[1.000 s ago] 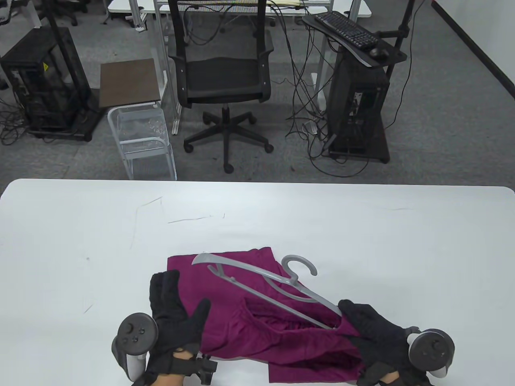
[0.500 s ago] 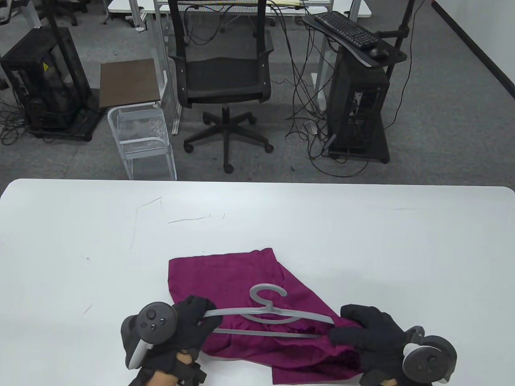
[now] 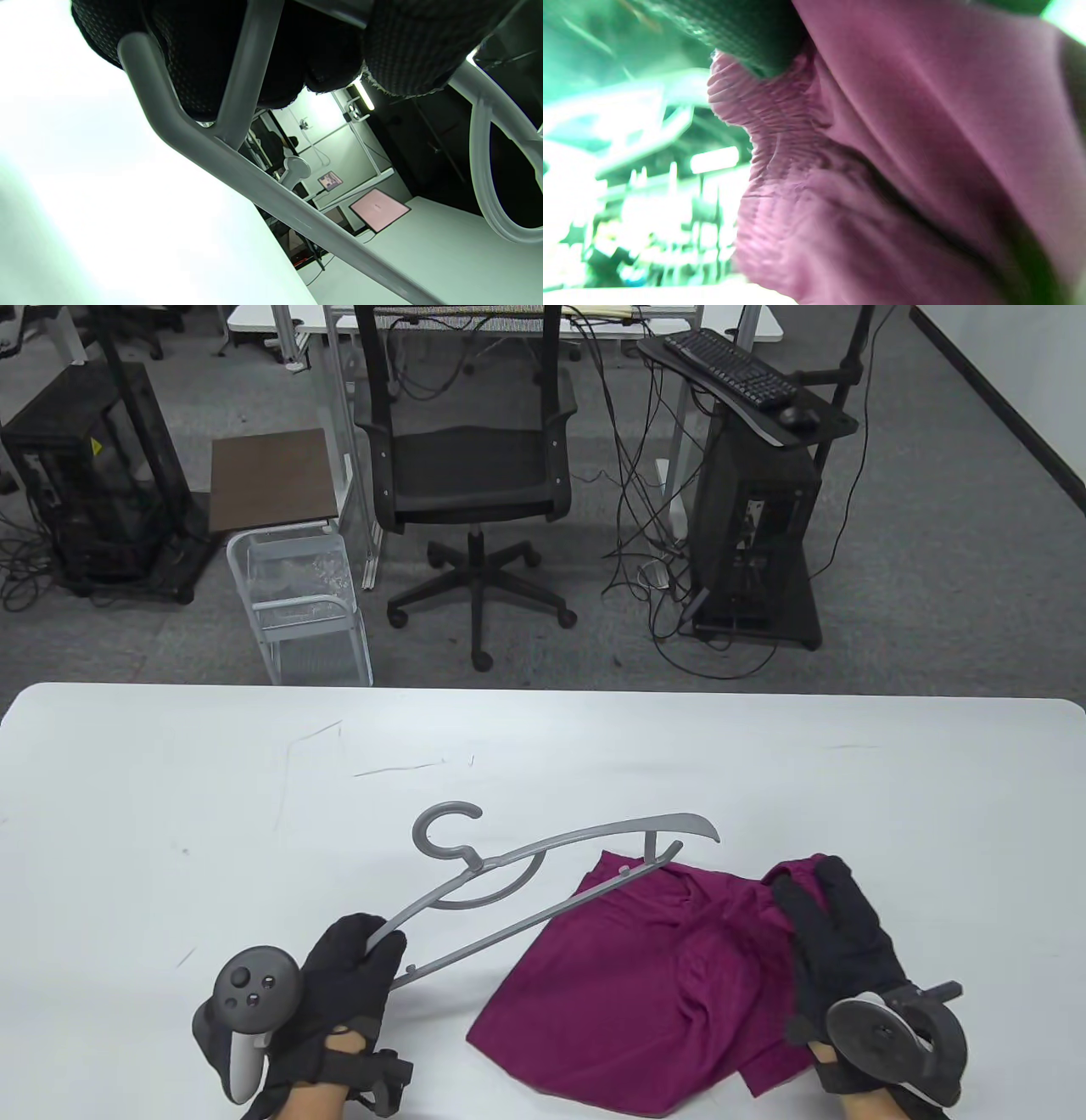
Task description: Remove shorts from gray hanger
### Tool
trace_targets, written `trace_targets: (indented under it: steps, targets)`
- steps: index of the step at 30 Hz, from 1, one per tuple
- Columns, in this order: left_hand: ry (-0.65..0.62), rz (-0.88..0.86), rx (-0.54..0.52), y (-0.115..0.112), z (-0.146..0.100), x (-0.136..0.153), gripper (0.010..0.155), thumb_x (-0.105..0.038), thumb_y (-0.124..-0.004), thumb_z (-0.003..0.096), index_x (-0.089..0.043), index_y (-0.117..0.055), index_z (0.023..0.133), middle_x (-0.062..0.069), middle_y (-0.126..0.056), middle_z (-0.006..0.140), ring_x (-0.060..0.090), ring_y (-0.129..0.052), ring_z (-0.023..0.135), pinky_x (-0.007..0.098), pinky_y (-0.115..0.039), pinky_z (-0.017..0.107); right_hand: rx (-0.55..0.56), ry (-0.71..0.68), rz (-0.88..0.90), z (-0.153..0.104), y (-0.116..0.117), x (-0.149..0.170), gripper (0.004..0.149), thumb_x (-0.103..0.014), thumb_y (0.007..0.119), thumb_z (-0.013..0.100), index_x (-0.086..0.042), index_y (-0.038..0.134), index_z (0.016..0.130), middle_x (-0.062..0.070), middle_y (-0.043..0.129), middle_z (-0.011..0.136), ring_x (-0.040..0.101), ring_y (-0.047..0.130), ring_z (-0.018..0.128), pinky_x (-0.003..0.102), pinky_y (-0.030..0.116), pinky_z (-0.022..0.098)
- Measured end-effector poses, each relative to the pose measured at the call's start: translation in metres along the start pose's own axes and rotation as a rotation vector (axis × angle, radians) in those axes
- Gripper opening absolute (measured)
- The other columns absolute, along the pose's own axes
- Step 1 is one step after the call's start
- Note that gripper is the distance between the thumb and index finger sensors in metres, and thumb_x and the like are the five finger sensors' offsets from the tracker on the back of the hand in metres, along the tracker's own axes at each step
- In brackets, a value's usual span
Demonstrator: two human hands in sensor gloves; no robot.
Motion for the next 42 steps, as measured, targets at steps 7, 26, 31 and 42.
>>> trace_targets:
  steps: [7,26,31,42]
  targets:
    - [0.03,-0.028,0.005,0.001,0.0,0.006,0.044,-0.062,-0.079,0.0397,-0.04,-0.083,0.077,-0.007,-0.088,0.084,0.024,-0.095,0.065,0.061,-0.066,0.068,-0.806,0.335,0.283,-0.038,0.13,0.032,0.077,-0.058,0.068,0.049,-0.037,0.024,0.108,0.003,0.004,0.117,0.04,-0.008,0.097,0.07,0.009,0.065]
    - [0.225,-0.289,0.019,-0.001,-0.001,0.032,0.055,-0.044,-0.075,0.0471,-0.043,-0.064,0.101,-0.006,-0.081,0.091,0.026,-0.094,0.068,0.058,-0.07,0.065,-0.446,0.221,0.444,-0.021,0.079,0.031,0.073,-0.06,0.066,0.047,-0.045,0.028,0.107,0.007,0.006,0.119,0.044,-0.005,0.098,0.072,0.012,0.065]
    - [0.322,-0.307,-0.032,0.003,-0.004,0.044,0.07,-0.023,-0.071,0.0465,-0.07,-0.048,0.093,-0.006,-0.067,0.101,0.029,-0.092,0.073,0.057,-0.073,0.064,-0.333,0.224,0.519,-0.024,0.054,0.04,0.074,-0.059,0.067,0.047,-0.04,0.03,0.109,0.011,0.01,0.12,0.047,-0.001,0.099,0.072,0.014,0.065]
    - [0.466,-0.272,-0.016,-0.006,-0.005,0.07,0.066,-0.021,-0.071,0.0454,-0.06,-0.058,0.096,0.006,-0.053,0.109,0.028,-0.087,0.078,0.055,-0.072,0.065,-0.324,0.289,0.573,-0.029,0.056,0.058,0.079,-0.058,0.067,0.048,-0.031,0.028,0.111,0.015,0.015,0.12,0.05,0.003,0.099,0.073,0.016,0.065]
Point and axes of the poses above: the tracker on the back of each hand, its own x axis roughly to the little-finger side, its own z axis roughly from the wrist to the fingertips, y = z × x, the point moved 5 cm from there along z, roughly from the wrist to the fingertips
